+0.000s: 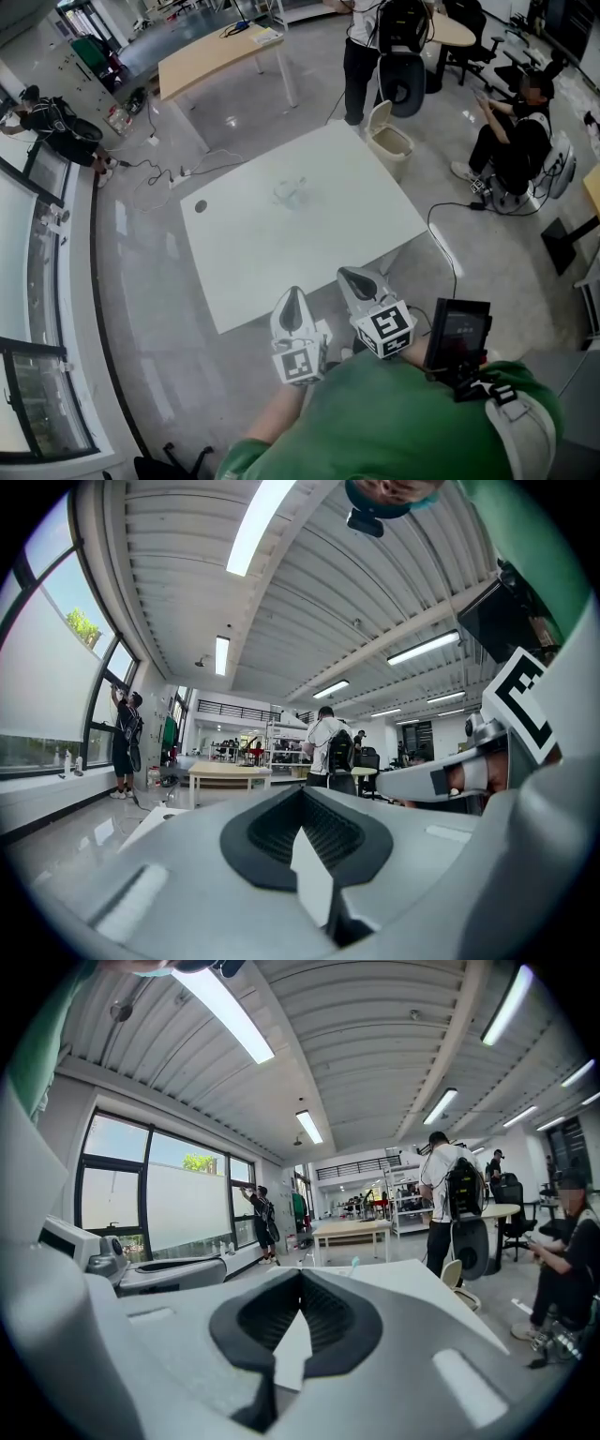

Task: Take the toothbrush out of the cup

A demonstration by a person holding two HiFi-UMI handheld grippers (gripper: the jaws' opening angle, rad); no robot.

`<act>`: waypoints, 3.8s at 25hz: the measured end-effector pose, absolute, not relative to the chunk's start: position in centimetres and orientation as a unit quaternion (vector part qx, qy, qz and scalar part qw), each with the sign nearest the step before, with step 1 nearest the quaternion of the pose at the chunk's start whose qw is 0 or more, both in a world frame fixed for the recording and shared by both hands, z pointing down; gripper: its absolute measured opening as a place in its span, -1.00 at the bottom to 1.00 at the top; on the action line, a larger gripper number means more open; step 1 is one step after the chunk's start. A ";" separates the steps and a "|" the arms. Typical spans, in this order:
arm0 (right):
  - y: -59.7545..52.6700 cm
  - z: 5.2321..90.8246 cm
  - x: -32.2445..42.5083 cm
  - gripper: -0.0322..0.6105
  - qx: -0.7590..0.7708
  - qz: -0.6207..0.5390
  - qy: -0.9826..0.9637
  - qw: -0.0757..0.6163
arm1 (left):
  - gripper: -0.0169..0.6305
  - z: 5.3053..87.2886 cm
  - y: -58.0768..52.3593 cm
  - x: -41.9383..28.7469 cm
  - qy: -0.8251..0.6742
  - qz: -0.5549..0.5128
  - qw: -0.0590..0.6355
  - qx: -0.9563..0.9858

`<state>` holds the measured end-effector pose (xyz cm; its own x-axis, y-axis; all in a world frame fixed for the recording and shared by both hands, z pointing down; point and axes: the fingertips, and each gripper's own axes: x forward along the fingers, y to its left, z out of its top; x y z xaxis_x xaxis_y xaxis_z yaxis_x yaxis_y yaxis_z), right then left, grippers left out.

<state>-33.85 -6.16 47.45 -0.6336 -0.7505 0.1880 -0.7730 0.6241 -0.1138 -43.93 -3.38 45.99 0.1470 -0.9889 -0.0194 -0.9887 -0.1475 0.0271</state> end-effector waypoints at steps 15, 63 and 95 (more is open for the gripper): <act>-15.0 49.2 -34.0 -0.89 0.422 0.107 -0.898 0.068 | -0.93 48.0 -12.3 -44.8 -0.664 0.012 0.044 0.746; -34.6 62.6 -43.4 -0.57 0.374 0.191 -0.892 0.165 | -0.93 57.8 -27.3 -50.7 -0.661 0.133 0.125 0.728; -34.9 60.3 -44.4 -0.79 0.388 0.169 -0.892 0.161 | -0.93 56.6 -27.6 -52.4 -0.666 0.111 0.107 0.730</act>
